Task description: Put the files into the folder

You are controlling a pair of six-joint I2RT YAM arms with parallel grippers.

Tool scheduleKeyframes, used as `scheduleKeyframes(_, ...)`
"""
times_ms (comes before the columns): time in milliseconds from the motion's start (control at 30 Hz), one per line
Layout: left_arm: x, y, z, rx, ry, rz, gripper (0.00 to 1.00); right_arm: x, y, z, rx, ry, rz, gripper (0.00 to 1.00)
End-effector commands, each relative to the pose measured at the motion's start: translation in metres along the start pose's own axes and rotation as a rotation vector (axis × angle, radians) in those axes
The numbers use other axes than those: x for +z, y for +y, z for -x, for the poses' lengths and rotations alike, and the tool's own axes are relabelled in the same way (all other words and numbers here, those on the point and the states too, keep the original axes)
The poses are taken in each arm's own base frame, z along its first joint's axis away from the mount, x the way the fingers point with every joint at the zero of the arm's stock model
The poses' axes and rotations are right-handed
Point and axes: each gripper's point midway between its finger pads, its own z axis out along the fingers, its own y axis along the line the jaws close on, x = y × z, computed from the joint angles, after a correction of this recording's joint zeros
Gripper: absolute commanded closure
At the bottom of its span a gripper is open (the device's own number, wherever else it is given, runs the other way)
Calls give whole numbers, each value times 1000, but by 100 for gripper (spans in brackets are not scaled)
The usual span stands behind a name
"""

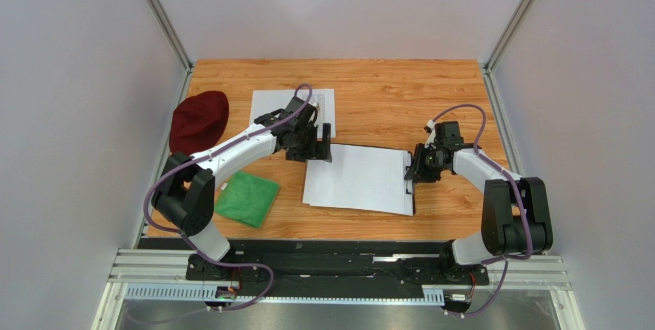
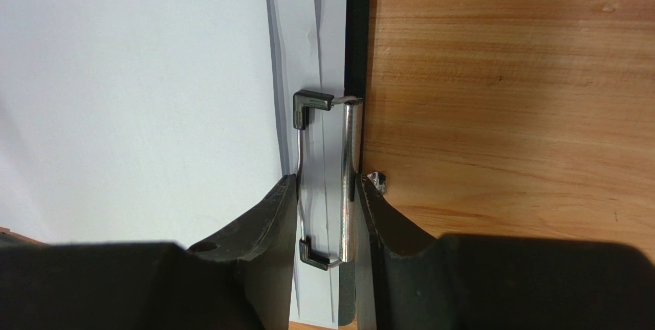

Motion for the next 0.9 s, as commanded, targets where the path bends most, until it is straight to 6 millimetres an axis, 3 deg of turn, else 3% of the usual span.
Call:
scheduleKeyframes(0, -1, 41, -10, -24, 9, 162, 8, -4, 12, 14, -28, -36, 47, 100)
scheduleKeyframes(233, 18, 61, -23, -50, 41, 238, 8, -7, 13, 14, -32, -36, 48, 100)
scheduleKeyframes(633, 57, 40, -45, -89, 109, 126, 12, -5, 15, 13, -23, -39, 59, 100)
scheduleKeyframes(867, 67, 50, -53, -99, 107, 151, 19, -10, 27, 15, -46, -80, 134, 100)
